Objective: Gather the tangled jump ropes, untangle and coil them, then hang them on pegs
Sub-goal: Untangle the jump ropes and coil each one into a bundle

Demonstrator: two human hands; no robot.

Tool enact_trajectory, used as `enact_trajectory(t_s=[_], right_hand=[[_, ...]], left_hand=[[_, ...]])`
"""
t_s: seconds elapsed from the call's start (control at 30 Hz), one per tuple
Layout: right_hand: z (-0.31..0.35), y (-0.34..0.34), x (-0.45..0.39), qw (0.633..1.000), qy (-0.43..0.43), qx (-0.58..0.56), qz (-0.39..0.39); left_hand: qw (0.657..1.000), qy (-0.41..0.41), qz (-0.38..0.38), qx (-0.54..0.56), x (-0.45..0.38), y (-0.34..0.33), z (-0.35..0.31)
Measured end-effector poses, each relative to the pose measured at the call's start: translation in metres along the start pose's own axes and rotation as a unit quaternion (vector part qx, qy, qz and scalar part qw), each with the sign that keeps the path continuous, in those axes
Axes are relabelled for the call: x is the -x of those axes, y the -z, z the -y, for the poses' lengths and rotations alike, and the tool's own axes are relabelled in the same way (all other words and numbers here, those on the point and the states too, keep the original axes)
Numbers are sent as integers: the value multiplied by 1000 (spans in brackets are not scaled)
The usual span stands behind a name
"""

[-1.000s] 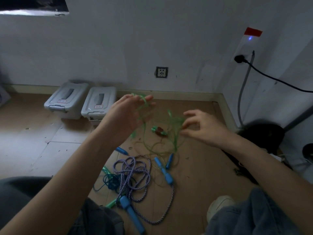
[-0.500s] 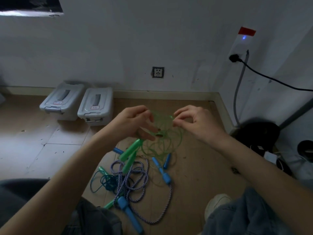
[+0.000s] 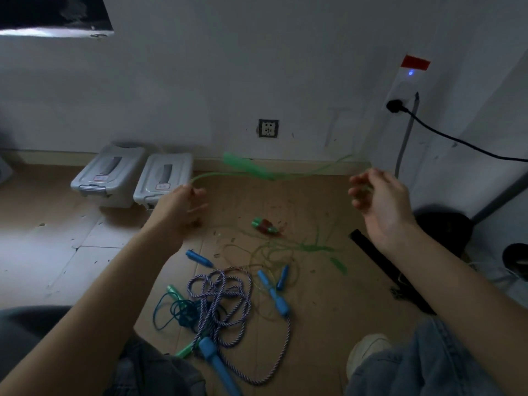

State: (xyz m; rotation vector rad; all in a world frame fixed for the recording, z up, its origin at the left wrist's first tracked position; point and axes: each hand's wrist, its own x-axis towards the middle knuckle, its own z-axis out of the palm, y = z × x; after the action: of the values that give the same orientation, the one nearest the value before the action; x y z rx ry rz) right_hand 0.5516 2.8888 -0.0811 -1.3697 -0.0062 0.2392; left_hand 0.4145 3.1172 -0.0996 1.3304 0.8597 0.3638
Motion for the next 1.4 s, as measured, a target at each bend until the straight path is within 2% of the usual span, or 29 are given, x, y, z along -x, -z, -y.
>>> enact_trajectory(t_s=[0.07, 0.13, 0.2, 0.23, 0.27, 0.3, 0.33, 0.37, 0.4, 0.43, 0.47, 0.57, 0.7, 0.77, 0.87, 0.9, 0.97, 1.0, 1.03, 1.1, 1.17, 1.23, 1.27, 1.3, 1.33, 1.4], right_hand=[[-6, -3, 5, 988, -24, 115, 103], [-12, -6, 9, 954, -39, 209, 210], [-14, -10, 10, 942, -18, 239, 236], [-15, -11, 10, 946, -4, 236, 223], [-15, -12, 9, 954, 12, 225, 200], [-15, -12, 8, 964, 31, 205, 169], [-13, -13, 7, 974, 52, 174, 135], [-11, -13, 7, 983, 73, 135, 102], [-8, -13, 6, 988, 94, 93, 74], [-4, -14, 6, 990, 114, 55, 55], [0, -13, 6, 990, 130, 24, 46], [3, -14, 8, 990, 129, -11, 60], [-10, -17, 15, 969, 76, 118, 201], [-11, -20, 16, 957, 91, 138, 240], [-5, -23, 16, 961, 60, 78, 258], [-4, -24, 17, 960, 34, 39, 277], [-1, -27, 19, 947, -3, -37, 319], [1, -28, 20, 942, -10, -68, 330], [2, -29, 20, 939, -10, -93, 330], [5, -28, 18, 946, 4, -120, 301], [3, -23, 13, 963, 18, -108, 247], [-1, -17, 8, 974, -4, -33, 222], [-4, -15, 7, 971, -34, 44, 231], [-7, -12, 8, 954, -72, 144, 253], [-10, -11, 11, 922, -107, 238, 288], [-17, -11, 20, 853, -132, 330, 383]], left_hand=[[982, 4, 99, 158, 4, -3, -4], [943, -17, 197, 268, 7, -5, -10], [919, -25, 233, 316, 4, -2, -14], [931, -25, 223, 289, 1, 0, -13], [956, -28, 201, 212, -2, 0, -10], [981, -34, 172, 78, -6, -1, -5], [984, -44, 140, -106, -9, -2, 3], [948, -60, 102, -295, -13, -3, 13], [889, -77, 75, -446, -17, -3, 23], [834, -87, 58, -542, -19, -1, 32], [797, -91, 48, -595, -20, 0, 40], [735, -123, 3, -667, -24, 7, 47], [728, -139, 97, -664, -26, -5, 47], [730, -125, 84, -666, -20, -12, 42], [669, -104, 78, -732, -10, -16, 35], [673, -123, 124, -718, -6, -19, 35], [743, -167, 296, -576, 3, -32, 41], [765, -176, 371, -496, 11, -42, 47], [773, -181, 411, -447, 18, -52, 56], [798, -175, 397, -418, 23, -62, 69], [825, -150, 331, -433, 17, -59, 72], [876, -107, 266, -387, 15, -51, 62], [907, -80, 245, -333, 16, -48, 54], [930, -54, 238, -273, 19, -46, 46], [945, -33, 242, -217, 23, -46, 37], [961, 0, 251, -119, 31, -49, 25]])
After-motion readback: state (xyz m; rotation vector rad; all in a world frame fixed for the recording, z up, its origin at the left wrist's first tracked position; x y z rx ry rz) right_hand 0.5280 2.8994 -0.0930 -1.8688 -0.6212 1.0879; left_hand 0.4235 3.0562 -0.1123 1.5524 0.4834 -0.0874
